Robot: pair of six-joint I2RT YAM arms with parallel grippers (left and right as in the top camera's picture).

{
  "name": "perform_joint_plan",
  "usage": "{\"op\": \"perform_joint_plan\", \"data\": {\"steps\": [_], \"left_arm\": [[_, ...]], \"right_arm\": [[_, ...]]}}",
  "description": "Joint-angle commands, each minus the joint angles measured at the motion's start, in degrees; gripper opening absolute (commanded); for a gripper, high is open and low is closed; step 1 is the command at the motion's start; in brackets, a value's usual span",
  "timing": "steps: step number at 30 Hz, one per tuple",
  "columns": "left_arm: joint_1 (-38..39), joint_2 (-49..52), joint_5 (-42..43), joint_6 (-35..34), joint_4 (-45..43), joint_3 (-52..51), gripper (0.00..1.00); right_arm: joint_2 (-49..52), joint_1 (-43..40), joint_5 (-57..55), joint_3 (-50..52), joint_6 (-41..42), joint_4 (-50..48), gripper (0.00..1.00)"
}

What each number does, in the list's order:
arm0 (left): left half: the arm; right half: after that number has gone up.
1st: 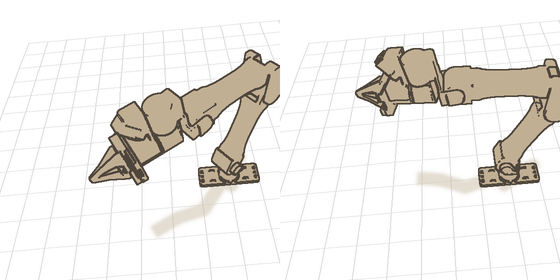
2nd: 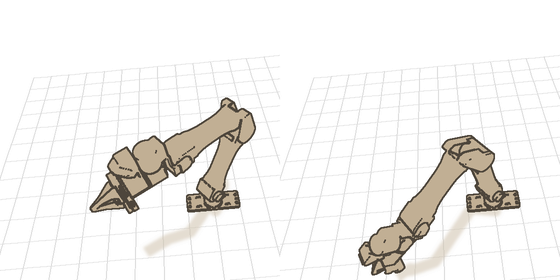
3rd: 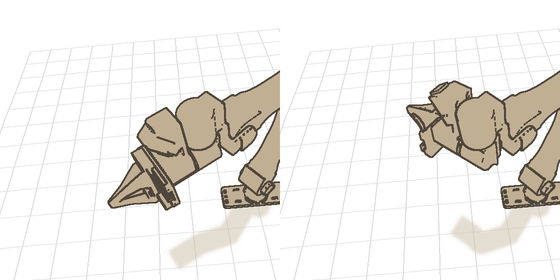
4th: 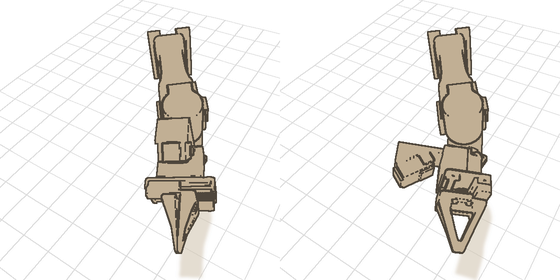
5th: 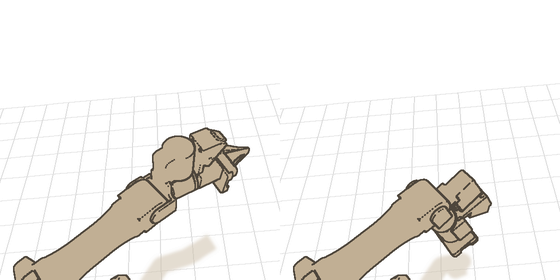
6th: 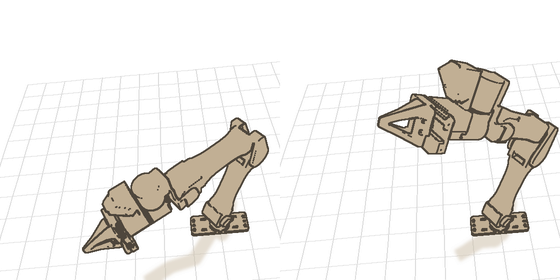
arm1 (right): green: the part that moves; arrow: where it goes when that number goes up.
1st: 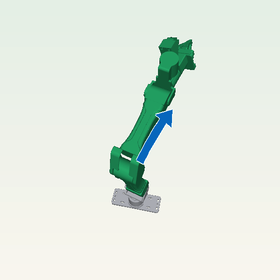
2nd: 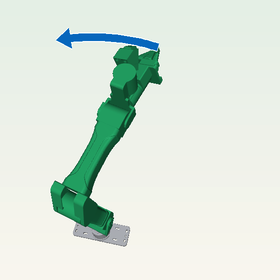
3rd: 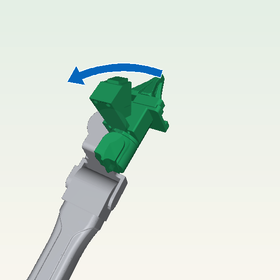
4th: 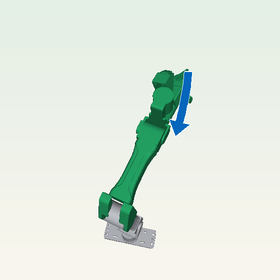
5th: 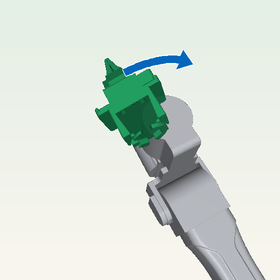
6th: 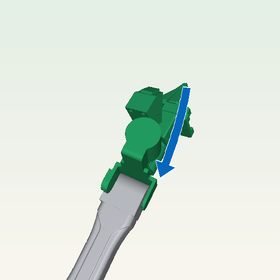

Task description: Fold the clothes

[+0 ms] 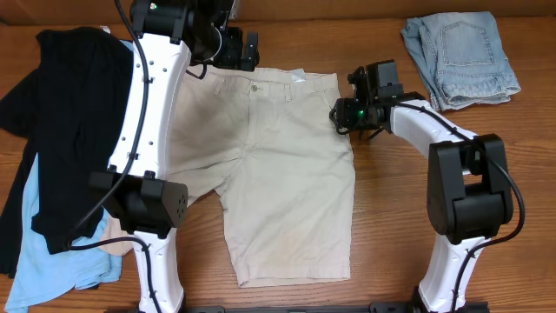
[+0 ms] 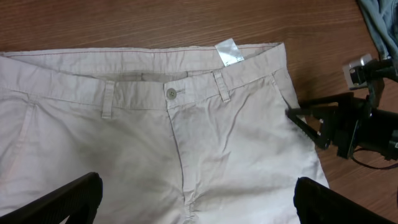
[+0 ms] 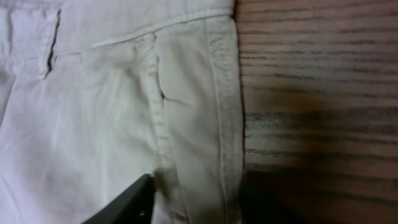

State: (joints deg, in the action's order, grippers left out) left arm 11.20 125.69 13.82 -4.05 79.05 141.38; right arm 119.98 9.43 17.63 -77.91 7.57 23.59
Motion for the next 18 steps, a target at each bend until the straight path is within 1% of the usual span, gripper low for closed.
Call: {"op": "perform_joint_plan", "data": {"steps": [1, 4, 6, 7, 8, 10, 11, 14, 18], "left_arm": [[0.07, -0.44, -0.74, 1.33, 0.37, 1.22, 1.00], [0.07, -0.42, -0.74, 1.33, 0.42, 1.22, 1.00], [0.07, -0.42, -0.72, 1.31, 0.44, 1.20, 1.00], [0.07, -0.42, -0.72, 1.31, 0.44, 1.20, 1.00], [0.07, -0.42, -0.72, 1.31, 0.46, 1.20, 1.00], [0.09, -0.42, -0.70, 1.31, 0.46, 1.20, 1.00], [0.09, -0.42, -0.70, 1.31, 0.48, 1.20, 1.00], [0.13, -0.35, -0.70, 1.31, 0.44, 1.18, 1.00], [0.28, -0.33, -0.70, 1.31, 0.24, 0.81, 1.00]], "right_arm": [[0.70, 0.26, 1.11, -0.81, -0.13, -0.50, 0.39], [0.70, 0.31, 1.60, -0.81, -0.13, -0.17, 0.35], [0.70, 0.37, 2.67, -0.81, -0.15, -0.17, 0.30], [0.70, 0.39, 3.06, -0.81, -0.13, -0.17, 0.25], [0.70, 0.37, 3.21, -0.81, 0.02, -0.20, 0.18], [0.57, 0.28, 3.17, -0.90, 1.31, -0.02, 0.06], [0.37, -0.11, 3.02, -0.94, 2.29, 0.33, 0.04], [-1.25, -2.01, 3.02, -0.94, 4.79, 2.23, 0.04], [-5.77, -6.95, 3.02, -0.94, 6.23, 5.70, 0.04]]}}
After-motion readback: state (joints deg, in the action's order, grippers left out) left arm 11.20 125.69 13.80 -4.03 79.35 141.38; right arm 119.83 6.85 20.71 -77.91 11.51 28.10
